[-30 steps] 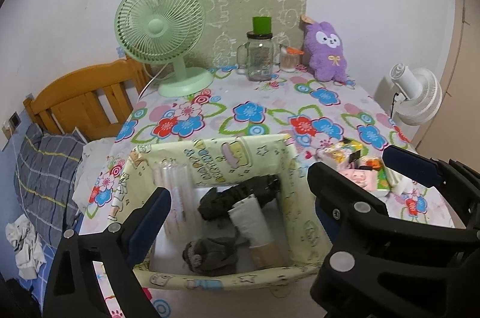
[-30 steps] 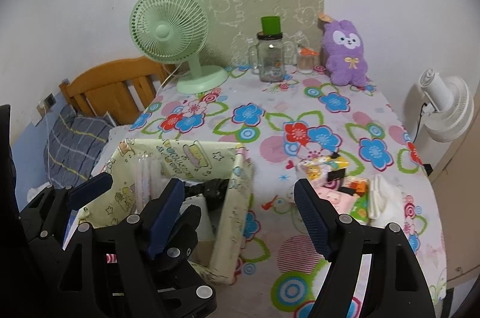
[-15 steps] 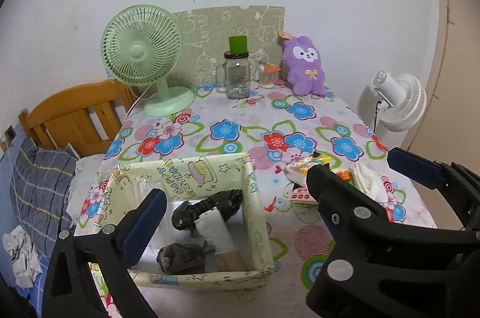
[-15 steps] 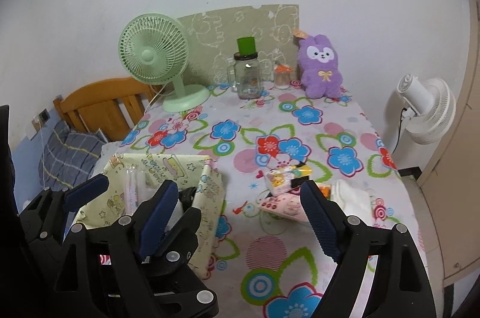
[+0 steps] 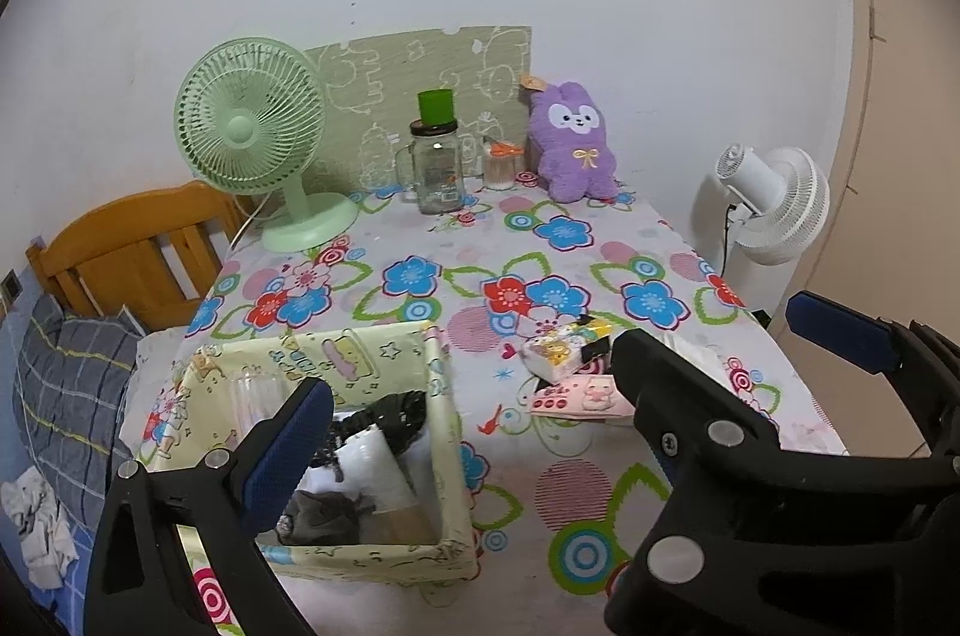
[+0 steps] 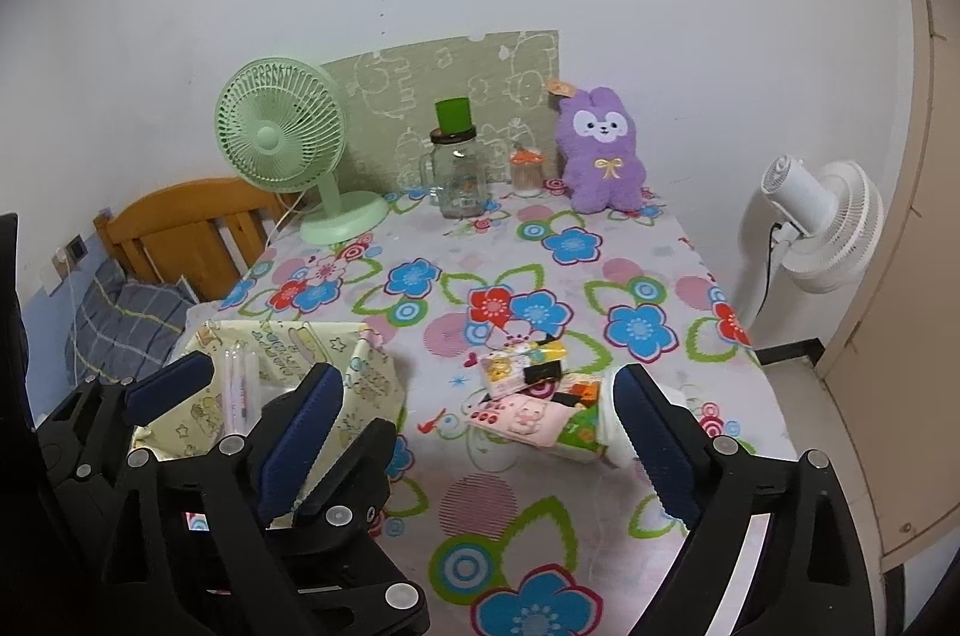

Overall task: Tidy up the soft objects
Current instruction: 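Withdraw both tools from the box toward the white cloth pad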

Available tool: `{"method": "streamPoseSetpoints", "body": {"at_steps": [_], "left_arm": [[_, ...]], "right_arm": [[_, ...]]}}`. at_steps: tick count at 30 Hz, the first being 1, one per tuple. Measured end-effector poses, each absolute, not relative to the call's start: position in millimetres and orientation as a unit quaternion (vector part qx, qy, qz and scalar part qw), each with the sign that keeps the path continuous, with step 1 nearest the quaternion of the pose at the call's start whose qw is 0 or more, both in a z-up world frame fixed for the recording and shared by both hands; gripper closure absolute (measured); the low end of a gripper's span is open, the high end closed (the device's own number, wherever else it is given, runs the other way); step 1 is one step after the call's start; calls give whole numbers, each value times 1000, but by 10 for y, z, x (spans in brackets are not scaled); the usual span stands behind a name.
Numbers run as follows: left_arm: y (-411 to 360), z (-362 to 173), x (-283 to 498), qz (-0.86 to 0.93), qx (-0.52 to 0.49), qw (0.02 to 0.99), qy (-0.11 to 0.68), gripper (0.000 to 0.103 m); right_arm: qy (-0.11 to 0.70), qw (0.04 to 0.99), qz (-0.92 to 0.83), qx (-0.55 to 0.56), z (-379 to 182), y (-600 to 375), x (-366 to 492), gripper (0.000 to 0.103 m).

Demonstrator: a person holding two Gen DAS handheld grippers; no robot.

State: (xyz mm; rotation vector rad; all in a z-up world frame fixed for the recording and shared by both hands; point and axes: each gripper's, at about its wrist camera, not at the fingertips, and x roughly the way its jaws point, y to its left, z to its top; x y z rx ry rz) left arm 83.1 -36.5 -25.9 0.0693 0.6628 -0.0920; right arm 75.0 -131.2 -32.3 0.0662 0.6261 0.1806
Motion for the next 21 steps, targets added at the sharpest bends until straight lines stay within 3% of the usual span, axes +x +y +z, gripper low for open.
{"method": "streamPoseSetpoints", "body": {"at_steps": [21], "left_arm": [[-848, -611, 986, -78, 47, 935, 344, 1]], "right_arm": [[306, 951, 45, 15, -623, -1824, 798, 2]]}}
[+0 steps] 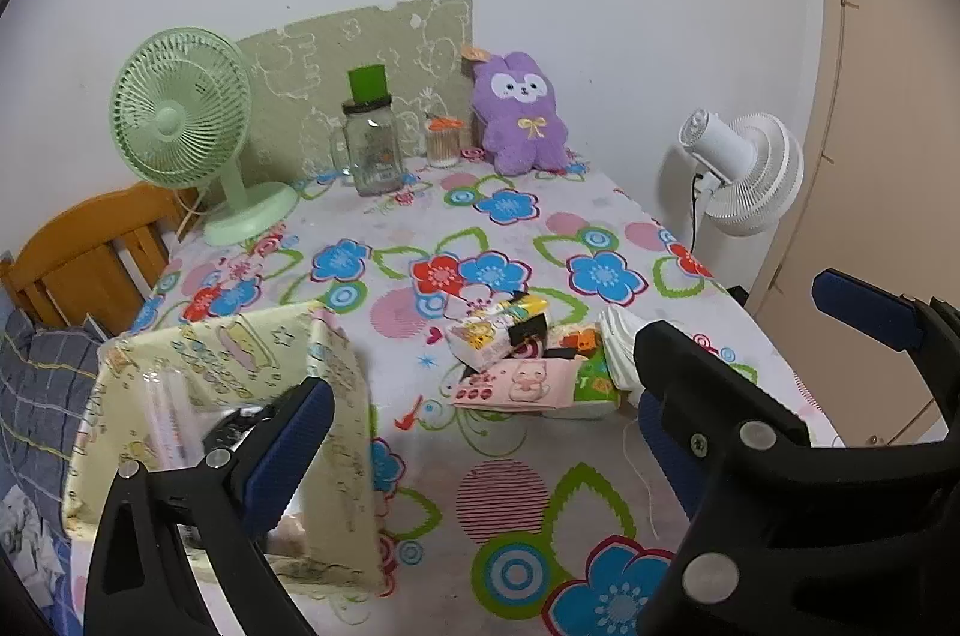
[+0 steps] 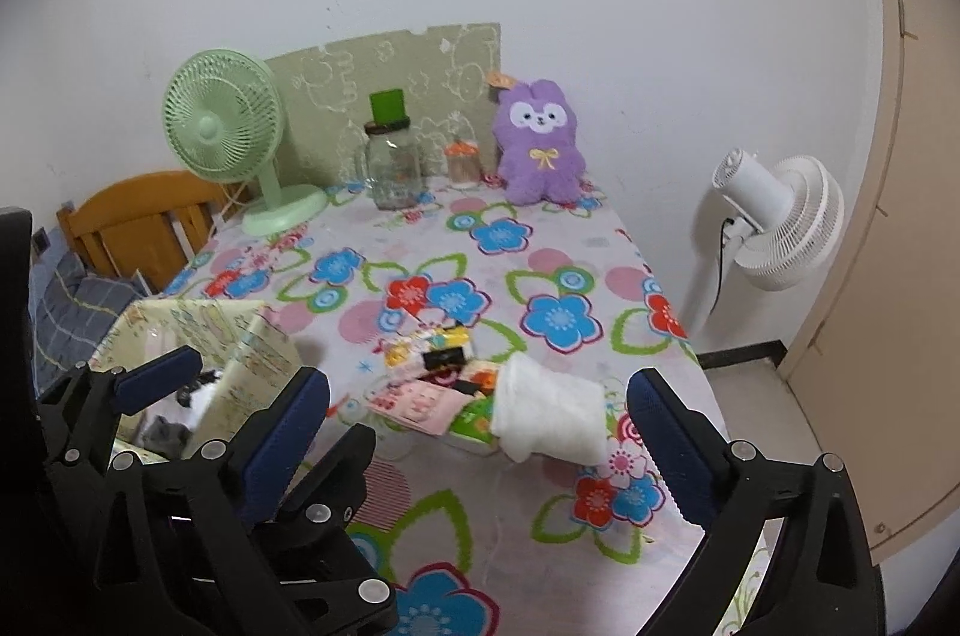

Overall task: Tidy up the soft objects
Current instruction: 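Withdraw both tools from the box toward the white cloth pad, then grasp the white cloth pad with the right tool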

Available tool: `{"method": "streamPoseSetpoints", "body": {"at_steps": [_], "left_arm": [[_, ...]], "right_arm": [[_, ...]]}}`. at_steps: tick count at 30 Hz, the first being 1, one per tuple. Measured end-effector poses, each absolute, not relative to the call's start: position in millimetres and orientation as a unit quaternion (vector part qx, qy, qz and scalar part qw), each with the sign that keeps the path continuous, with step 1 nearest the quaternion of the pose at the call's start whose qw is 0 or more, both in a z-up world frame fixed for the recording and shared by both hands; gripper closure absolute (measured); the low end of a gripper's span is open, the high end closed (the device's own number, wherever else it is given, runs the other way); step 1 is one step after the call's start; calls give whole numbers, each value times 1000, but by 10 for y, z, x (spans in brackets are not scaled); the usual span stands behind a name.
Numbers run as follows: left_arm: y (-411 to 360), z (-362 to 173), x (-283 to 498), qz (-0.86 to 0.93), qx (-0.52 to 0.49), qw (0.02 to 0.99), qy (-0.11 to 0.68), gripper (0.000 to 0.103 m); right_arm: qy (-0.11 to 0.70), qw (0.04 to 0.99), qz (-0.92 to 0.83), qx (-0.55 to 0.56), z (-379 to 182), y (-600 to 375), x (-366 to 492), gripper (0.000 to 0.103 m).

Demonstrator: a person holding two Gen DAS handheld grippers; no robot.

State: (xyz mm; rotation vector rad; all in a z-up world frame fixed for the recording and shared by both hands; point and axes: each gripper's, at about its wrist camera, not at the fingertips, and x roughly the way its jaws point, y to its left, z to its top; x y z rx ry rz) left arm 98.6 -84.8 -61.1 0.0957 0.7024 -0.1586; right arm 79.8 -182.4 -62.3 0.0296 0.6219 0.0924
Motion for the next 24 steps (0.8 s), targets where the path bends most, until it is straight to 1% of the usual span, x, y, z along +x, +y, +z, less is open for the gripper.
{"method": "streamPoseSetpoints", "body": {"at_steps": [13, 24], "left_arm": [[-1110, -948, 1280, -92, 57, 921, 373, 3], [-1193, -1168, 1577, -69, 52, 914, 396, 3]], "right_arm": [[342, 939, 23, 40, -1014, -2097, 1070, 2], [362, 930, 25, 54, -1246, -2222, 1381, 2]]}}
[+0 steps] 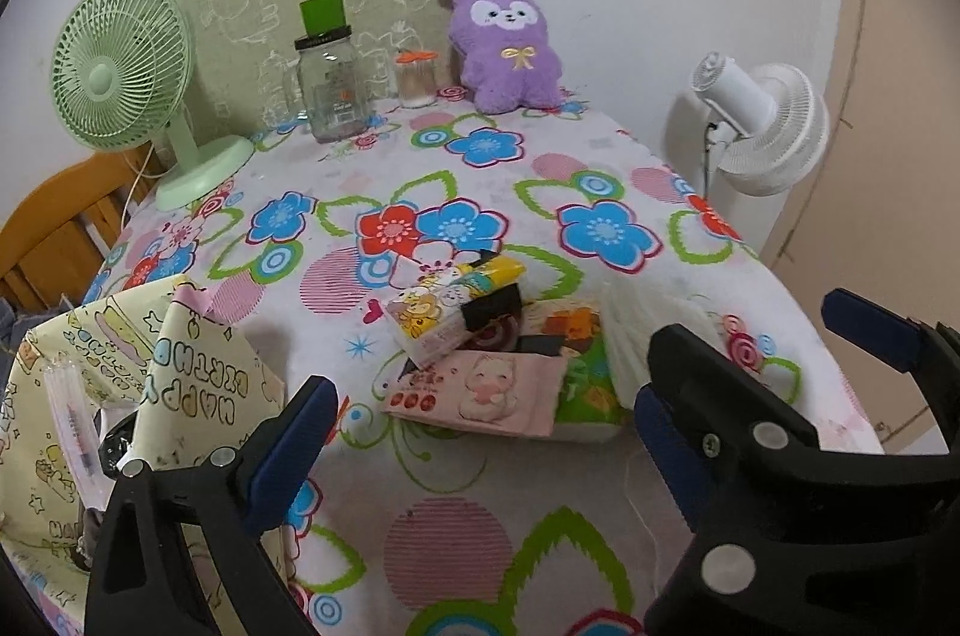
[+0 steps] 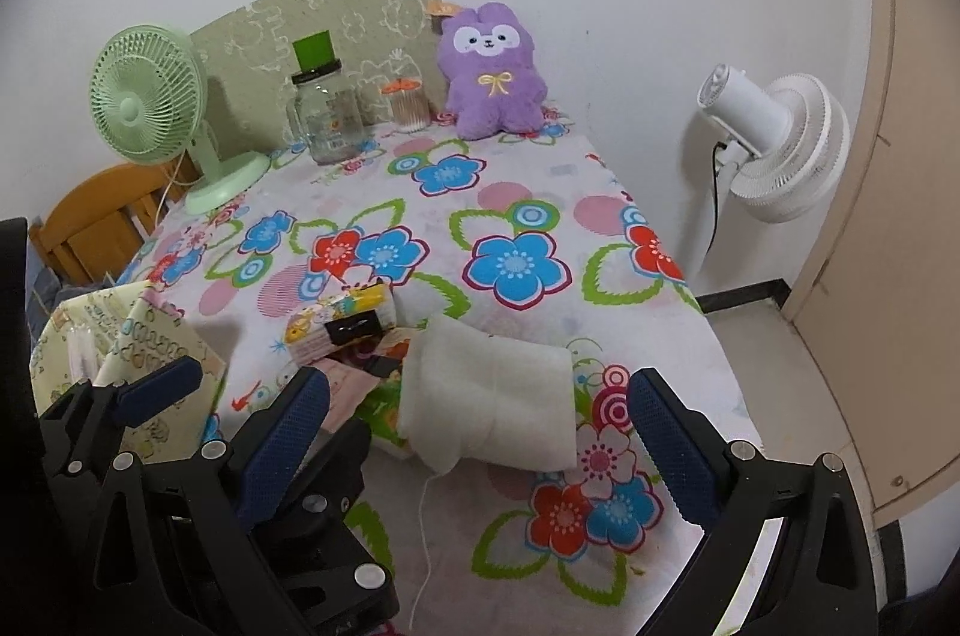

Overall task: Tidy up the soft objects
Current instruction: 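Grasp the white cloth pad with the right tool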

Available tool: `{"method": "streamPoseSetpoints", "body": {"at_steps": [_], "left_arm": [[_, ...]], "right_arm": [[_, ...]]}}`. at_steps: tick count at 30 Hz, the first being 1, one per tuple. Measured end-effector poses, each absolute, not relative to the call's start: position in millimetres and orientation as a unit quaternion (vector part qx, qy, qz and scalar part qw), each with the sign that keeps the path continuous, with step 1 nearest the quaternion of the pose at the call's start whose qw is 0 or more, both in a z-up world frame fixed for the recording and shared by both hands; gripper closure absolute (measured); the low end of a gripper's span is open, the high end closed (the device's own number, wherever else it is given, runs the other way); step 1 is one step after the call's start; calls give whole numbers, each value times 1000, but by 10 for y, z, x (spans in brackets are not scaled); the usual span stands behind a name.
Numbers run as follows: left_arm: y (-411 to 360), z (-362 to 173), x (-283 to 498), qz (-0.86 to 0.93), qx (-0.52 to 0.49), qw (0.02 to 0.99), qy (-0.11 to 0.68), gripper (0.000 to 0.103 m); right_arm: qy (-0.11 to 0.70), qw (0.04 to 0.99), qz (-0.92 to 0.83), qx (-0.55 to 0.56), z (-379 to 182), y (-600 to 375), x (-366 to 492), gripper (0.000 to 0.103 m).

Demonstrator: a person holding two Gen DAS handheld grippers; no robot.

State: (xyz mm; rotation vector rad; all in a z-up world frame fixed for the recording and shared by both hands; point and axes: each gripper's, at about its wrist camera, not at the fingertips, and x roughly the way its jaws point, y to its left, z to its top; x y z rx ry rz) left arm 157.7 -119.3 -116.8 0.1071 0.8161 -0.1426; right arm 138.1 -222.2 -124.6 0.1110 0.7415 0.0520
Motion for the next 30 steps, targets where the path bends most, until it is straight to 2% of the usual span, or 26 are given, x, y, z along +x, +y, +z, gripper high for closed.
{"method": "streamPoseSetpoints", "body": {"at_steps": [9, 18, 22, 26, 29, 30], "left_arm": [[-1155, -1375, 1801, -43, 46, 905, 422, 3], [-1112, -1508, 1921, -40, 42, 895, 443, 4], [-1120, -1552, 1943, -47, 42, 890, 452, 4], [-1132, -1554, 1934, -51, 45, 889, 453, 4], [-1131, -1550, 1934, -53, 44, 890, 451, 4], [-1131, -1548, 1932, -53, 43, 890, 451, 4]], "right_arm": [[388, 919, 34, 58, -1438, -2211, 1633, 6], [425, 901, 46, 73, -1615, -2177, 1818, 20], [435, 896, 45, 78, -1668, -2183, 1840, 32], [437, 894, 55, 80, -1679, -2144, 1839, 57], [436, 894, 60, 78, -1676, -2123, 1844, 72], [437, 894, 62, 78, -1674, -2119, 1843, 74]]}}
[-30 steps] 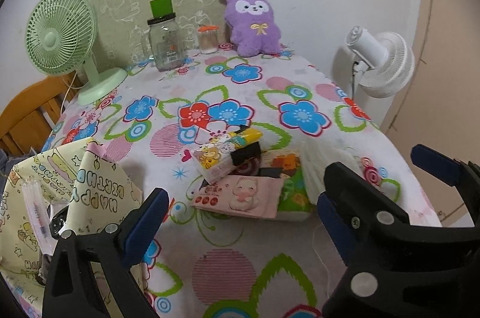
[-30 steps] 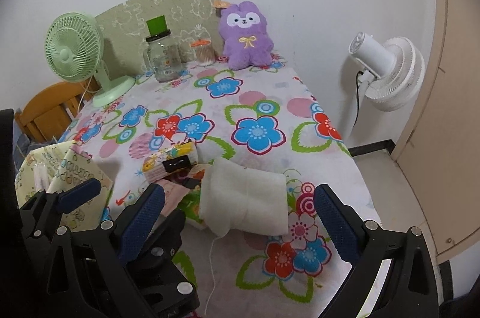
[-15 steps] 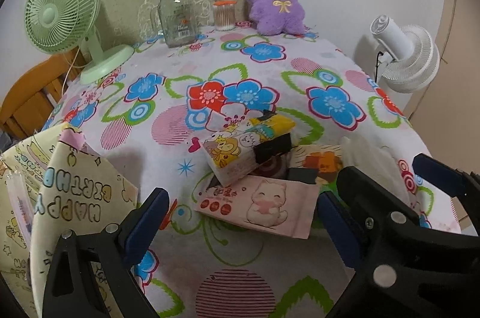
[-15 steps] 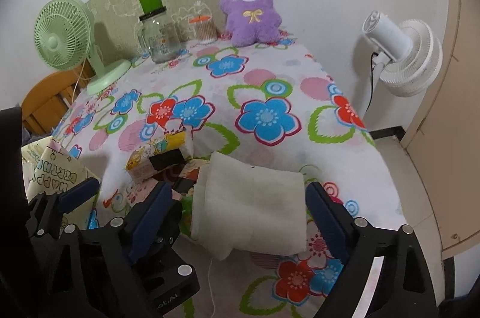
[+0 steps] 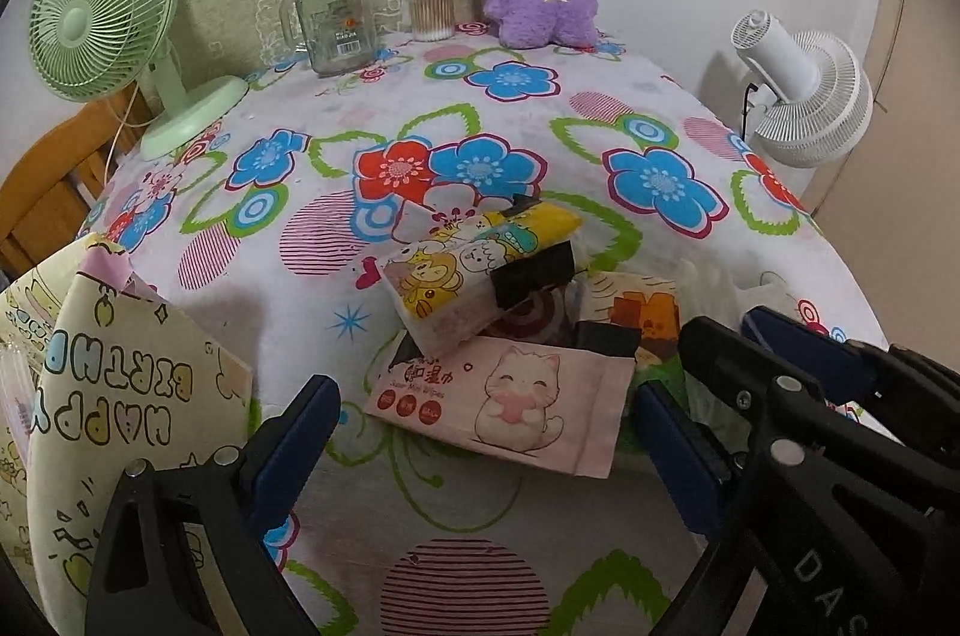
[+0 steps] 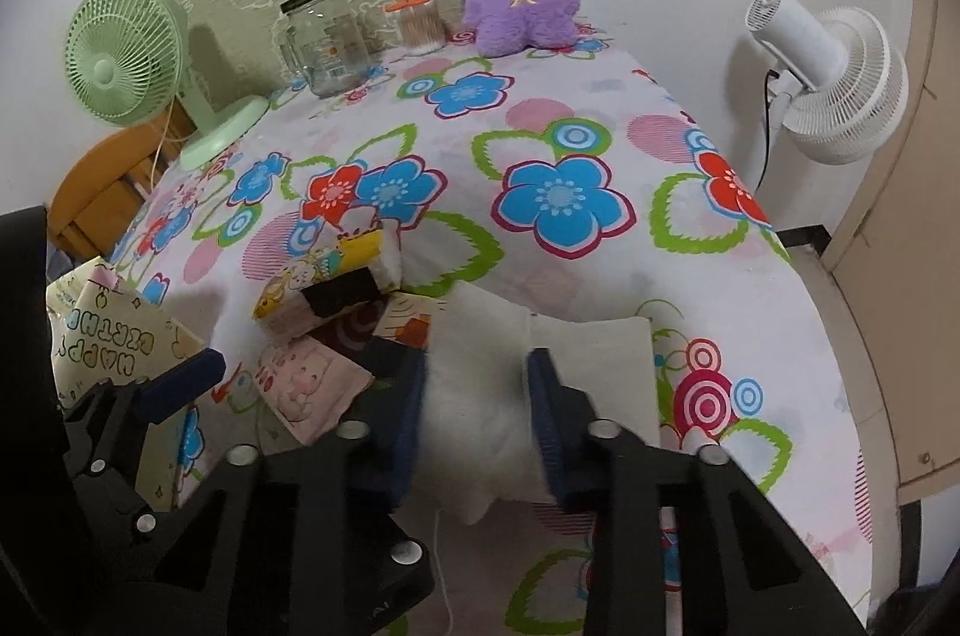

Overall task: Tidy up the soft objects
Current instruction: 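Grasp the white cloth pad with the right tool, then move the left tool to the green tissue pack while the right tool holds the white pad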

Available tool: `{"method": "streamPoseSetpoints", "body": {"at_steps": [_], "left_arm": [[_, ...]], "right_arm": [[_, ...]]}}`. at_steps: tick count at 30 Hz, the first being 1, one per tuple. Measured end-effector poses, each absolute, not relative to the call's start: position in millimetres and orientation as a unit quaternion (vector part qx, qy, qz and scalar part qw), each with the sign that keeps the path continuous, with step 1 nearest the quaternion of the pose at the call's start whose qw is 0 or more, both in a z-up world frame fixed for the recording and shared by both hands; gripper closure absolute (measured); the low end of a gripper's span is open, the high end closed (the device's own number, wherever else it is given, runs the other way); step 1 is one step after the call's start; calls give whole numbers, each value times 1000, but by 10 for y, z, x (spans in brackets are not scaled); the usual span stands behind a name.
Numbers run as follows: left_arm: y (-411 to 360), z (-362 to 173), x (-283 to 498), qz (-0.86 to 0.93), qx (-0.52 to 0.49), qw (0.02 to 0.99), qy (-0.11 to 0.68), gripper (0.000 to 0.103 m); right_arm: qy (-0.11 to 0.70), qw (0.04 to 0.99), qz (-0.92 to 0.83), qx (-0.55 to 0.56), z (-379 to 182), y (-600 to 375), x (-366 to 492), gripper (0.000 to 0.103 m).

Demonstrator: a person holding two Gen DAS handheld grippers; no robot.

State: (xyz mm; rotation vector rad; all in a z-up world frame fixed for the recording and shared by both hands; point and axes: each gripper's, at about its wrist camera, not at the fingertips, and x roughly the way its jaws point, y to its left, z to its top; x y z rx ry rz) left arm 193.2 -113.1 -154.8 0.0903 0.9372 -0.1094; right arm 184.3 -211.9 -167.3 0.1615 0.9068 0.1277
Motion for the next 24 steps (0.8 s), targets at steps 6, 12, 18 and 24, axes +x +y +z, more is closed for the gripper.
{"method": "streamPoseSetpoints", "body": {"at_steps": [6, 12, 18, 24], "left_arm": [[-1126, -1552, 1920, -68, 36, 886, 457, 17], [-1072, -1527, 1835, -88, 18, 879, 468, 34], [-996, -1493, 1735, -91, 10, 877, 471, 57], [-953, -1464, 1633, -90, 15, 877, 471, 73]], "right_arm": [[438, 894, 68, 75, -1657, -2113, 1828, 82], [437, 894, 69, 72, -1635, -2098, 1799, 83], [434, 895, 72, 69, -1604, -2050, 1732, 83], [431, 897, 78, 61, -1561, -1987, 1652, 84]]}}
